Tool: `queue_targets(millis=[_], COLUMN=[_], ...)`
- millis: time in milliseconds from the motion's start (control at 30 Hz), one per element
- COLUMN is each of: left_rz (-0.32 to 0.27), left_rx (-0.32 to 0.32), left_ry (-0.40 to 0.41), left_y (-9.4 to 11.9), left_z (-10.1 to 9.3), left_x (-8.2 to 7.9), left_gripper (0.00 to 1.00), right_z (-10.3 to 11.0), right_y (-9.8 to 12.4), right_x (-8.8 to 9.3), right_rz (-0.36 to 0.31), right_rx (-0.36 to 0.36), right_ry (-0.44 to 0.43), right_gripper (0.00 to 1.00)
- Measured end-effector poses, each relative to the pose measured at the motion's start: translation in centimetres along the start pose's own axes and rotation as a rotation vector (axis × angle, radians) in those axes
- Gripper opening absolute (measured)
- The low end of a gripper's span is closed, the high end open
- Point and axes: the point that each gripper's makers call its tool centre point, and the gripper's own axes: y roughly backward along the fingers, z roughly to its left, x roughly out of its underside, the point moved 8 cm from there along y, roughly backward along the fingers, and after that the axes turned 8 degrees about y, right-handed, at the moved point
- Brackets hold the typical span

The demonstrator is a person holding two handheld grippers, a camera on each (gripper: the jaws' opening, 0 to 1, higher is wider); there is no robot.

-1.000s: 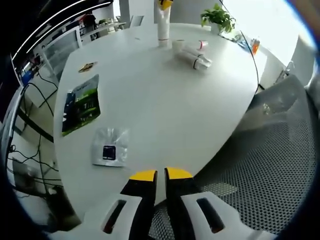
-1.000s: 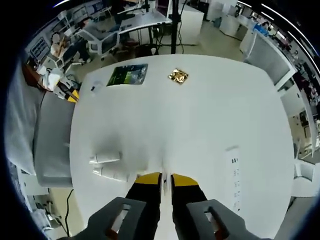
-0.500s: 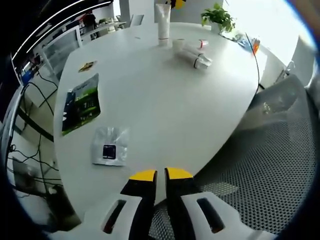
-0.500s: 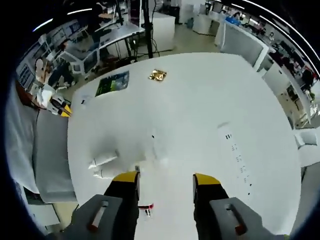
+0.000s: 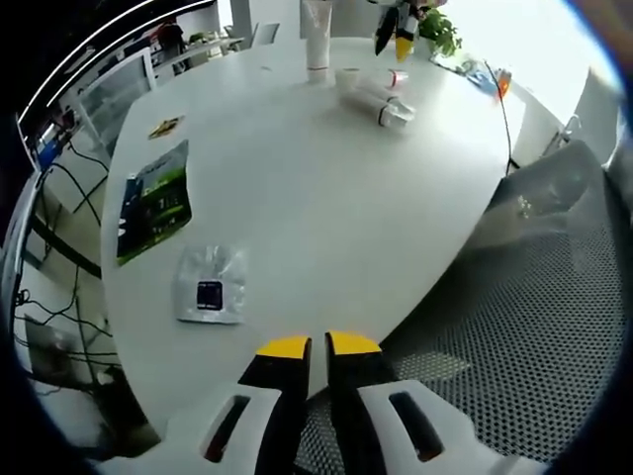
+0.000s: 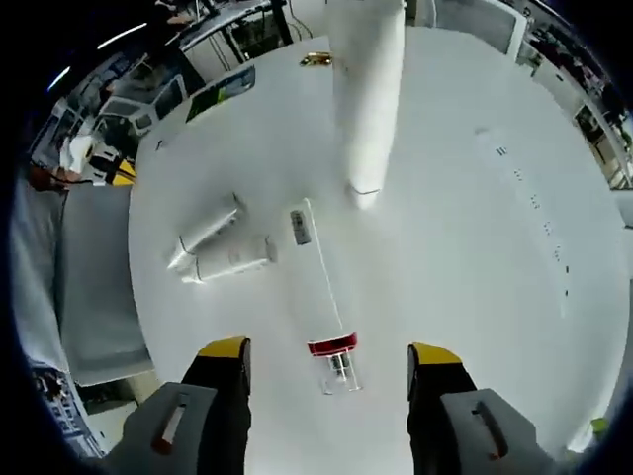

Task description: Arrange the skincare products in the storage area until every visible bottle or jar stands upright without overlapping.

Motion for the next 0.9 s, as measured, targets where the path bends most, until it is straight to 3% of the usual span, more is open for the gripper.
queue_targets(millis=[133, 200, 267, 400, 567, 900], left_rz=[0.012, 0.018, 0.026, 0.038, 0.048, 0.06], left_rx=[0.002, 0.003, 0.003, 0.004, 0.004, 0.005], left_ry=[0.0, -0.001, -0.003, -0.004, -0.002, 0.0], left_y=[-0.1, -0.1, -0.2, -0.3, -0.3, -0.4], left_z=[0.0, 0.0, 0.0, 0.0, 0.0, 0.1], left_x=[0.1, 0.1, 0.2, 0.3, 0.4, 0.5], left_gripper=[0.02, 0.02, 0.02, 0.02, 0.01, 0.01], right_z=[0.1, 0.0, 0.1, 0.1, -0.4, -0.5], right_y=[-1.2, -1.6, -1.9, -2.8, -3.2, -3.8], right_x=[0.8, 1.1, 1.2, 1.5, 1.8, 1.8], right_rz=[0.021, 0.029, 0.036, 0.036, 0.039, 0.044], right_rx=[0.027, 0.051, 0.047, 0.02, 0.036, 0.03], right_ry=[0.029, 0.057, 0.074, 0.067, 0.11, 0.157], right_gripper=[0.59, 0.53, 0.44, 0.42, 0.25, 0.24])
